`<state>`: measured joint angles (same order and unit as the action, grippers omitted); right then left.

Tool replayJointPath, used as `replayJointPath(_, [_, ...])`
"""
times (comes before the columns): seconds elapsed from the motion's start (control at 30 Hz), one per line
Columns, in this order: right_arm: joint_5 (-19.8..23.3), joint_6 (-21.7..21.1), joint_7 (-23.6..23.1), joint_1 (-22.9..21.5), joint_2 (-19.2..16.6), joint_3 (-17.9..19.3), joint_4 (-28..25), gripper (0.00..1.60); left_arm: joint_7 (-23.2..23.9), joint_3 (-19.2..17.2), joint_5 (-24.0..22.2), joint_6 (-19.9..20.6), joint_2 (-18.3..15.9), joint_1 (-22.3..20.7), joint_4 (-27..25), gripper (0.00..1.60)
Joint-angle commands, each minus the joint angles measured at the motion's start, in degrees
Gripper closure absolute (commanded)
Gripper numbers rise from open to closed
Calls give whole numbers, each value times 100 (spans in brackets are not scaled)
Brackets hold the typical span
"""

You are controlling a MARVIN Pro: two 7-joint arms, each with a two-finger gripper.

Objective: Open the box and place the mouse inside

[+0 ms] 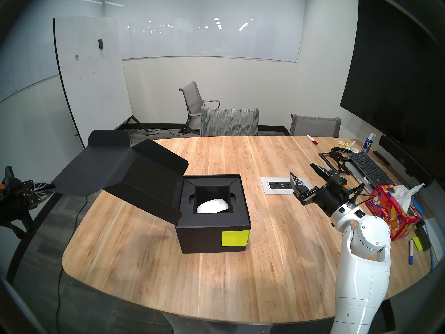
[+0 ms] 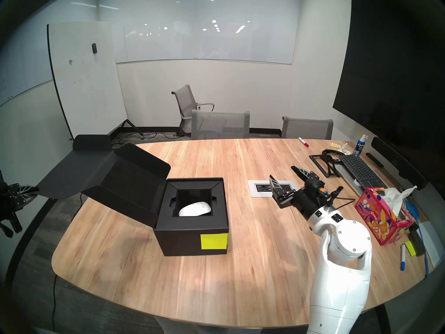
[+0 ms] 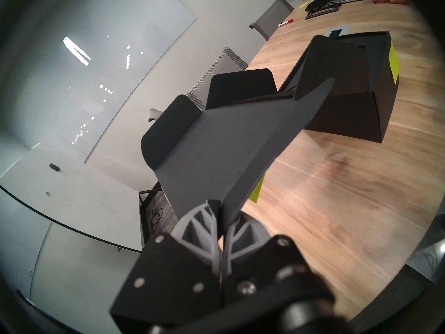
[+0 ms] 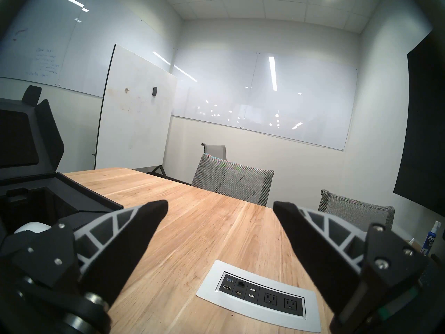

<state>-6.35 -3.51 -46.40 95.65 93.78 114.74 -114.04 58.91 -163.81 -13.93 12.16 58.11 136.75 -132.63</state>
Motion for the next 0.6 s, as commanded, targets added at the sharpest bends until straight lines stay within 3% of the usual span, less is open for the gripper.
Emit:
replayJointPath(0.0, [53,26,9,-54,-10,10,-121,0,5,-119,-67,149,-346,-436,-20,160])
replayJointPath(0.57, [48,26,7,-56,-10,11,-117,0,239,-119,30,638,-1060,-1495,55,160])
